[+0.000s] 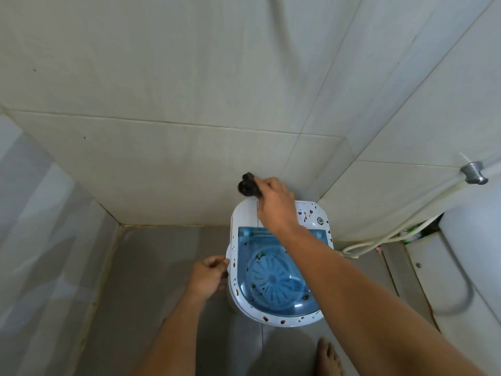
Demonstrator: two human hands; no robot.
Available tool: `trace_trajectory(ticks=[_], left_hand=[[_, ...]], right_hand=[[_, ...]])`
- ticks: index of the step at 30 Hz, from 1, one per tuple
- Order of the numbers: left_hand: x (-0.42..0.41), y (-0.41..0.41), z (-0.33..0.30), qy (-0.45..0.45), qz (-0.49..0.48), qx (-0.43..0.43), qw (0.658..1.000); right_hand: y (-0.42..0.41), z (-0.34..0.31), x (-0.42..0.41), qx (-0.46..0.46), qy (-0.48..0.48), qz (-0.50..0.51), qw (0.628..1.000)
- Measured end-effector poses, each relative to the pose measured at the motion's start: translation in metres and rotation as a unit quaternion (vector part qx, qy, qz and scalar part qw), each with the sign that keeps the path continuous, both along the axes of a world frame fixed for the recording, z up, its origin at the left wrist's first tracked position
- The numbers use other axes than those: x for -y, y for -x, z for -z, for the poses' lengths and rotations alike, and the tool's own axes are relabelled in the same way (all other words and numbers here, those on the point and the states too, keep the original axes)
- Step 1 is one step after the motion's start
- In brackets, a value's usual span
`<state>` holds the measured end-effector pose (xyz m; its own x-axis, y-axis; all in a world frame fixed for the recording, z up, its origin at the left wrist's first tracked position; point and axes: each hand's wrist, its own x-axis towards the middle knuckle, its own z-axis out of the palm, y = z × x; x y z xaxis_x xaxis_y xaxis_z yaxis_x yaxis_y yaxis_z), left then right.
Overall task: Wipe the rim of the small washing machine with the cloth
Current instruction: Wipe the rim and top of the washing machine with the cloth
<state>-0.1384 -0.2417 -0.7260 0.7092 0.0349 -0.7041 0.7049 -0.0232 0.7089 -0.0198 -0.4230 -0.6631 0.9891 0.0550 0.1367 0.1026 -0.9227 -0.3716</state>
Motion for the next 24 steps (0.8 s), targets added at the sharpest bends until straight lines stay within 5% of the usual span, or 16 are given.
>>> trace_trajectory(ticks=[6,11,18,24], left_hand=[[0.001,-0.001,-0.004,0.022,-0.020,0.001,1.000],[-0.001,-0.002,0.002,0.038,-0.024,0.009,0.999],[0.007,0.003,-0.002,0.020,0.022,0.018,0.999],[0.005,0.003,-0.005,0.039,0.024,0.021,0.999]], right_hand=[[0.048,0.030,-0.011,0.029,0.046,-0.020,0.998],[0.061,0.019,-0.017,-0.020,0.011,-0.147,0.989],[0.016,0.000,0.012,-0.010,0.048,-0.008,0.999],[0.059,0.025,-0.029,-0.024,0.035,-0.152,0.988]])
